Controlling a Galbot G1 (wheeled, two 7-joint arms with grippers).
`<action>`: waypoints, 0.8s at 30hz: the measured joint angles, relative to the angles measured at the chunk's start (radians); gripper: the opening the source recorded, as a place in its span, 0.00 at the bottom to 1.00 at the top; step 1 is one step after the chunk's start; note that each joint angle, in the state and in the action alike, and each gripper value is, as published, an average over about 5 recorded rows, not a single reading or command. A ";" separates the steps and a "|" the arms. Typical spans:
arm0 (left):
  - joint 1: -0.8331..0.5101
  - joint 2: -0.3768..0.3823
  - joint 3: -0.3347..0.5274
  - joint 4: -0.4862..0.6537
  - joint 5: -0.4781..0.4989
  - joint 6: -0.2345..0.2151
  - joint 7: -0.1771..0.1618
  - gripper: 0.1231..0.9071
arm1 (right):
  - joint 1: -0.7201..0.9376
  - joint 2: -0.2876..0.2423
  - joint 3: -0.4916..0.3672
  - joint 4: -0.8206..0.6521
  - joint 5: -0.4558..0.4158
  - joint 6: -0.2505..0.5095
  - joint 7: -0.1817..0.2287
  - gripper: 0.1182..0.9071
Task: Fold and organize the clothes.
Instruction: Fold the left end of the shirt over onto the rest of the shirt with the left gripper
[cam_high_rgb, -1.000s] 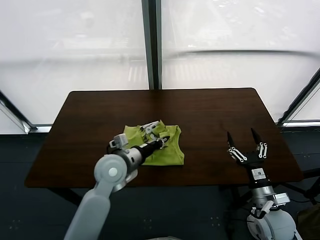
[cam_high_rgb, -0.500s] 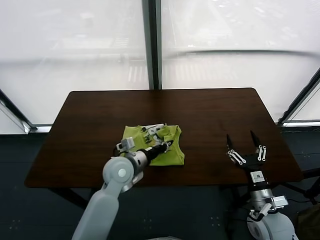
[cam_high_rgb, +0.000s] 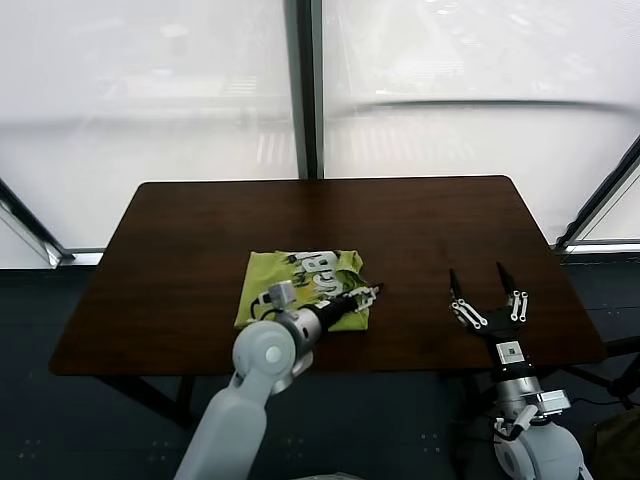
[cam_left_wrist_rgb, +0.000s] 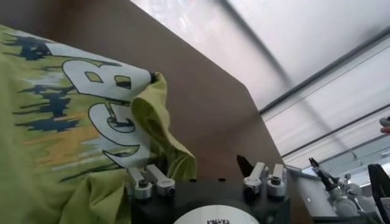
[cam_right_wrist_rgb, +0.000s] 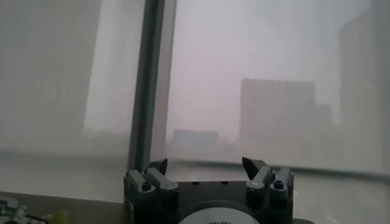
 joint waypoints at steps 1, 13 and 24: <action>-0.001 0.002 0.000 -0.013 0.019 0.000 0.024 1.00 | 0.003 0.000 -0.003 -0.003 0.000 0.000 0.000 1.00; -0.021 0.014 -0.029 -0.017 -0.034 -0.029 0.062 1.00 | 0.062 -0.030 -0.067 -0.035 -0.009 -0.006 -0.001 1.00; -0.012 0.023 0.006 0.023 -0.026 -0.092 0.155 1.00 | 0.110 -0.056 -0.122 -0.044 -0.029 -0.044 0.003 1.00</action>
